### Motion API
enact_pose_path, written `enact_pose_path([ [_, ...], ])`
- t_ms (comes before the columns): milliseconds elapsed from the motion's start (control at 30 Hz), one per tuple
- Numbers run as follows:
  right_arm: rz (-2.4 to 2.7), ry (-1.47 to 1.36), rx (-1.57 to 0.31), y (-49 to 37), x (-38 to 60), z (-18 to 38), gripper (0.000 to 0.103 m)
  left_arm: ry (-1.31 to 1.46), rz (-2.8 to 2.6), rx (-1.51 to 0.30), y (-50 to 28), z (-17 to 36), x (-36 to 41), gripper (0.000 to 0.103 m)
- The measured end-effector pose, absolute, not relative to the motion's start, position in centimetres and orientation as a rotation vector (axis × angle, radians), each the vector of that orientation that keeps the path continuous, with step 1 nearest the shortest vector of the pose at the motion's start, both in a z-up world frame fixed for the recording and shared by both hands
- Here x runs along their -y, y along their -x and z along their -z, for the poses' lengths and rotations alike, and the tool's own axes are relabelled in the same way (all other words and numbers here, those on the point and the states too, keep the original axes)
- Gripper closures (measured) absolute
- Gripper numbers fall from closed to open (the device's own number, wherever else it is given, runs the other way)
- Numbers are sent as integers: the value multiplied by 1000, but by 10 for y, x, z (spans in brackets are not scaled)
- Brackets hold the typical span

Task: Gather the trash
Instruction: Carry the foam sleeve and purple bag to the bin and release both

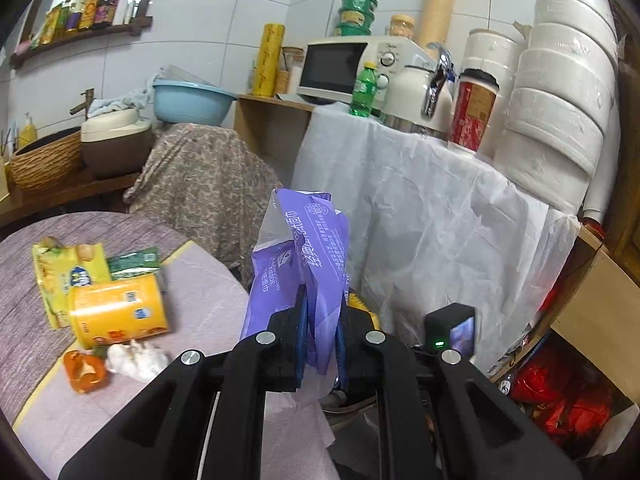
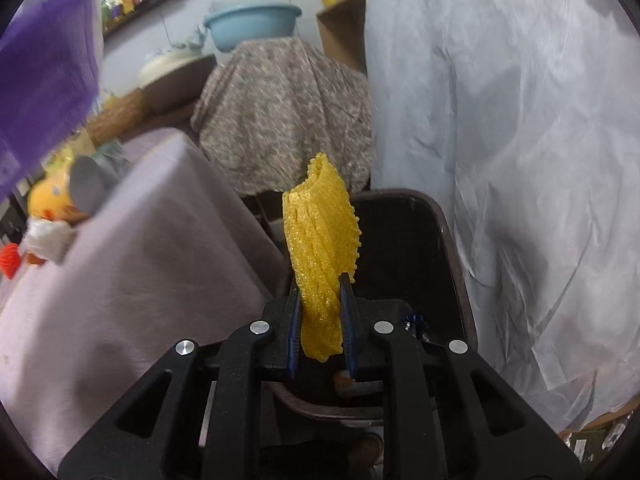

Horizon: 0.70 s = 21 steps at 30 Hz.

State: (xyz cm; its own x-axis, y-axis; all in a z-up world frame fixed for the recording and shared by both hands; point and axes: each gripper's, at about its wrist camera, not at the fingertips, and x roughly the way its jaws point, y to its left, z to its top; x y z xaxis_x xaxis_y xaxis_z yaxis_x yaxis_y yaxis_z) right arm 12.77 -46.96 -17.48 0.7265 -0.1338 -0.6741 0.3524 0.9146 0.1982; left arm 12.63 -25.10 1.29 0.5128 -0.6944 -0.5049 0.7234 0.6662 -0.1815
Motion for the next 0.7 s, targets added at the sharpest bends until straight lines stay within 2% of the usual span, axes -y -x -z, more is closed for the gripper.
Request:
enact_pose_path([
  [133, 306, -327, -769, -142, 477, 203, 78, -72, 866, -606, -129, -5, 267, 91],
  [200, 330, -305, -794, -145, 477, 212, 58, -88, 867, -619, -131, -1, 276, 91],
  [367, 333, -311, -804, -142, 479, 222, 52, -93, 885, -663, -137, 10, 294, 91],
  [567, 367, -298, -742, -121, 477, 205, 46, -132, 904, -711, -146, 26, 329, 91],
  [667, 401, -314, -705, -102, 478, 193, 32, -149, 919, -737, -149, 33, 346, 91],
  [700, 407, -322, -692, -95, 479, 189, 32, -158, 922, -742, -150, 35, 352, 91],
])
